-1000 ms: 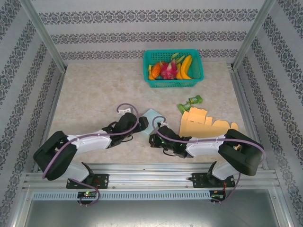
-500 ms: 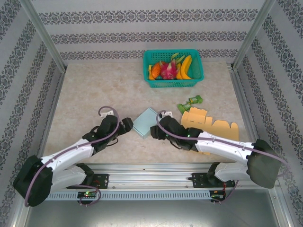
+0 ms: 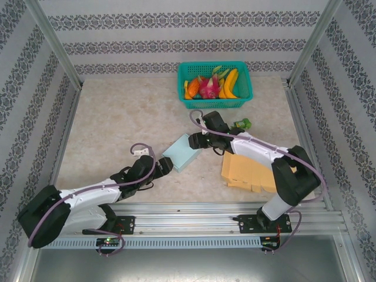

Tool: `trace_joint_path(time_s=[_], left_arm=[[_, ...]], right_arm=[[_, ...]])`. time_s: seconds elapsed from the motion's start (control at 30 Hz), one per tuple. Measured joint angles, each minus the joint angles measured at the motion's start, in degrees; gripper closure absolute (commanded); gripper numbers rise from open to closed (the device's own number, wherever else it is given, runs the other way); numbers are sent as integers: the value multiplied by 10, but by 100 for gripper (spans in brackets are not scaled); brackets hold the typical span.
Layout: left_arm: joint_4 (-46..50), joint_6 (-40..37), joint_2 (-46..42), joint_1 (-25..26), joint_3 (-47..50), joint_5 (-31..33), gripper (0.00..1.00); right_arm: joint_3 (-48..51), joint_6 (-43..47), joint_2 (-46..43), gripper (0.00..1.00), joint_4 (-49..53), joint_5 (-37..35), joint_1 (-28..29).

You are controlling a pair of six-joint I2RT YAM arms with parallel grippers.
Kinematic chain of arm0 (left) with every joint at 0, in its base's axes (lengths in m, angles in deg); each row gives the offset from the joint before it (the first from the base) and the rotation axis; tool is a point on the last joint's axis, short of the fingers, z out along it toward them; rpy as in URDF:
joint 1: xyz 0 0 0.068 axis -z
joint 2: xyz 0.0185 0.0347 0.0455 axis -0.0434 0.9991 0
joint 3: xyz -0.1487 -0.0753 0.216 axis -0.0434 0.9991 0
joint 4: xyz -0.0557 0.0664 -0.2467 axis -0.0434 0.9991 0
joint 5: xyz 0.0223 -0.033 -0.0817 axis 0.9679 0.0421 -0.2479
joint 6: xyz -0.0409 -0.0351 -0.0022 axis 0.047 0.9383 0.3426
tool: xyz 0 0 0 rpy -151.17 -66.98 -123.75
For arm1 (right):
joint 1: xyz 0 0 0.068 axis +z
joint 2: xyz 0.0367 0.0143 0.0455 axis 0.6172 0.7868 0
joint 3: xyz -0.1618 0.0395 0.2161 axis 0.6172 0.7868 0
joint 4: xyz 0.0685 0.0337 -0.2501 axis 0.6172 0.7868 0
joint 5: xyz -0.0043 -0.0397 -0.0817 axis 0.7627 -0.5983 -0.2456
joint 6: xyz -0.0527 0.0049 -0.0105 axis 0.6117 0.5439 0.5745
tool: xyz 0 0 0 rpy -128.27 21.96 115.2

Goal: Fold the paper box

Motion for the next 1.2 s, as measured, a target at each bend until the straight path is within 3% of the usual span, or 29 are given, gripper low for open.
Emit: trace_joint_path(time_s=[0.33,0.57,0.9,1.2], left_arm=[[-65,16,92,0,-29,0,20],[-78,15,172,-5,-93,2,21],[-67,-8,236,-79,-144,-27,22],[9,-83,236,-174,-212,-32,22]], right_arm=[[-48,14,96,39,3,51,-23],[-41,10,118,48,-29,83,-23],[-3,-51,96,53,-74,108,-22],[2,-122,68,52,-121,76,51]])
